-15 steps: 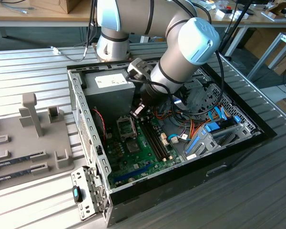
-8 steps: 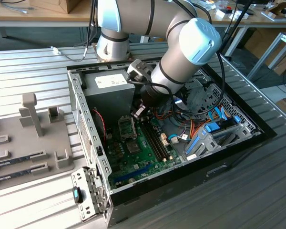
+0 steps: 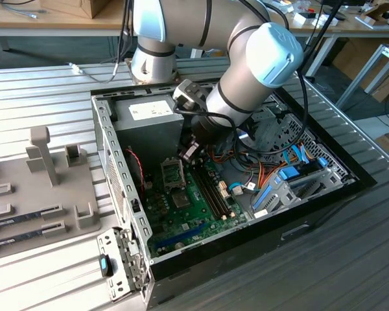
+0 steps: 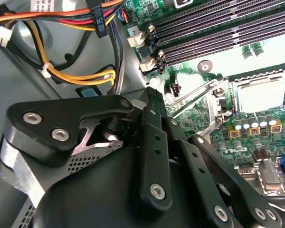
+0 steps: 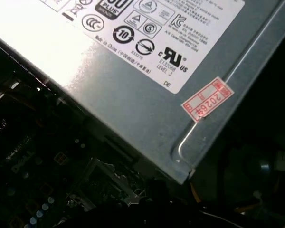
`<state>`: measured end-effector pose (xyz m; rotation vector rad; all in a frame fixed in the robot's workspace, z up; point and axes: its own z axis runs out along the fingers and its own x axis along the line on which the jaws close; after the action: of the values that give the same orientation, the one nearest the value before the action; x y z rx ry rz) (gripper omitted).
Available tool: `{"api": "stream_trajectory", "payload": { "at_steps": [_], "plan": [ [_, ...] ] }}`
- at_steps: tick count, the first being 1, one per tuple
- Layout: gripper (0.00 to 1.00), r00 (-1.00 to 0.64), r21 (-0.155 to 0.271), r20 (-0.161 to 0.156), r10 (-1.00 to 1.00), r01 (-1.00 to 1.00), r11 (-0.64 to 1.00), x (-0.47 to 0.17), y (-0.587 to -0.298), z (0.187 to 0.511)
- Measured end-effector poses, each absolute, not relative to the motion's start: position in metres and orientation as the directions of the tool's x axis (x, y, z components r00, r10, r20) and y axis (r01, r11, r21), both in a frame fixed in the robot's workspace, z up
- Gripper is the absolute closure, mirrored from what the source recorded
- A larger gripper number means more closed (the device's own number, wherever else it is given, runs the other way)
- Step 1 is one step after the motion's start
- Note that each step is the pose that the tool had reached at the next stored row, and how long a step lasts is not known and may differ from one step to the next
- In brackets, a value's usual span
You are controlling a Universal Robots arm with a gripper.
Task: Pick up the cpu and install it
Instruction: 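Close the cpu cover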
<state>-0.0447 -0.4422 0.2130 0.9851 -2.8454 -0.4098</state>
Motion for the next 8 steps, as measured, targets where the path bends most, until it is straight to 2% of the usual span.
{"api": "stream_trajectory", "payload": {
  "at_steps": [8],
  "plan": [
    [0.89,-0.781,0.306,-0.009,-0.624,-0.596,0.742,-0.0447,-0.4422,0.2162]
  ]
}}
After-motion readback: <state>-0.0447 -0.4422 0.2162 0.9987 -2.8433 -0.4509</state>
